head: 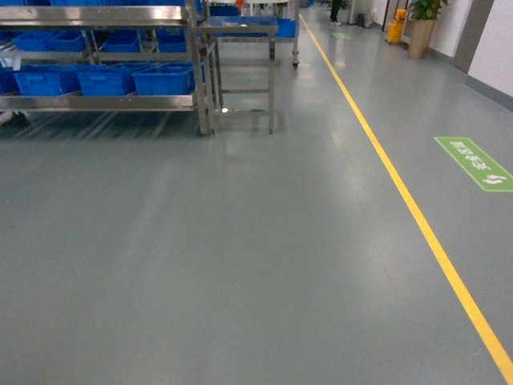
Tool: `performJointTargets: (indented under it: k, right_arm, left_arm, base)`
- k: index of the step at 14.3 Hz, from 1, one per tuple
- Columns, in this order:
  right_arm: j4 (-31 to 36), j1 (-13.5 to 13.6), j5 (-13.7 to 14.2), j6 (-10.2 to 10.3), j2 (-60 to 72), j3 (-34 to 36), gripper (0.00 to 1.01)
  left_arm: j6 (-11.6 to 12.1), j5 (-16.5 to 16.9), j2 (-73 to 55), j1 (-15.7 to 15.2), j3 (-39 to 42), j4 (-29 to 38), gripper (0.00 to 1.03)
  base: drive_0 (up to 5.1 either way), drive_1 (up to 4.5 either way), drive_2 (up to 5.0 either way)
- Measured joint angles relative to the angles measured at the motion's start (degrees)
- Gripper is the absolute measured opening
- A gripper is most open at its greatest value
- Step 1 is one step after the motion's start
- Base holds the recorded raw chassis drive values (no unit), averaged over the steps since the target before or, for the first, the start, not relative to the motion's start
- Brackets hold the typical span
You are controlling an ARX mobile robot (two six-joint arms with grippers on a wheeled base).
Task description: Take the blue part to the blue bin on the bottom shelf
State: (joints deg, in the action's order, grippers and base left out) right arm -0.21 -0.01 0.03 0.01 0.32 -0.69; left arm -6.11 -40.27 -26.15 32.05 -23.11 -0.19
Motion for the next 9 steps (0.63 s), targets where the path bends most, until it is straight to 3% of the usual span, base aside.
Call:
performJointTargets:
  k: [9]
  right_arm:
    - [0.0,0.0,0.0,0.0,0.0,0.0,0.98]
  left_arm:
    - [0.0,0.0,-0.1,0.0,0.0,-0.1,0.44]
  base:
    - [0.0,4.33,-4.3]
